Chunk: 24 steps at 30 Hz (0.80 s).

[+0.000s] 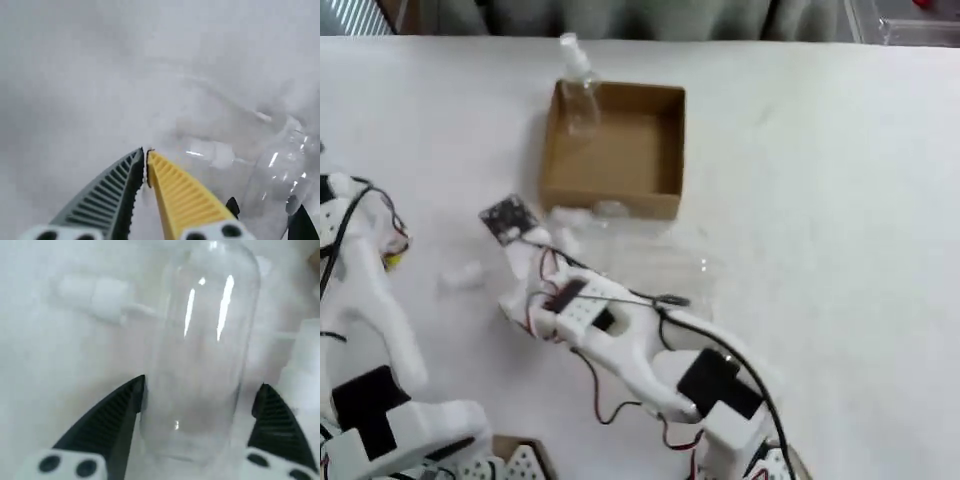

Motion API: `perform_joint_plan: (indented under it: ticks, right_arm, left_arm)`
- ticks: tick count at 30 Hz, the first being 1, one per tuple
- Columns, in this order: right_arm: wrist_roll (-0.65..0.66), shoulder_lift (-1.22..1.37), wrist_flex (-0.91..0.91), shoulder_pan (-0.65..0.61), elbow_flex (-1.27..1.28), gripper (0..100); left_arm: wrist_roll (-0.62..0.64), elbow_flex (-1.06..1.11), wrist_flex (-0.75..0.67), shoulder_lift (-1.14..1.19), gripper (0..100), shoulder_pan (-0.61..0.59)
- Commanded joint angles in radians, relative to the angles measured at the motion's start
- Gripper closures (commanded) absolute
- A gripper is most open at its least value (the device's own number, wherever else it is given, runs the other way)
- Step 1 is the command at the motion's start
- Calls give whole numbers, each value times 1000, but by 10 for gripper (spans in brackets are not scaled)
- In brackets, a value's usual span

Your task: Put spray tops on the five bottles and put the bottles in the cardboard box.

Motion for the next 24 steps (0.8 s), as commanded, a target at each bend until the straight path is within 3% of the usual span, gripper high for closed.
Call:
perform_joint_plan:
  ticks: [1,13,24]
  right_arm:
    - [0,-88,64,16,-57,670]
    - [3,-400,438,104,-57,670]
    - [348,-572,476,352,-57,671]
  left_arm:
    - [12,26,-57,-8,976,59]
    - [12,37,-52,-8,976,140]
    - [12,166,-84,-269,972,249]
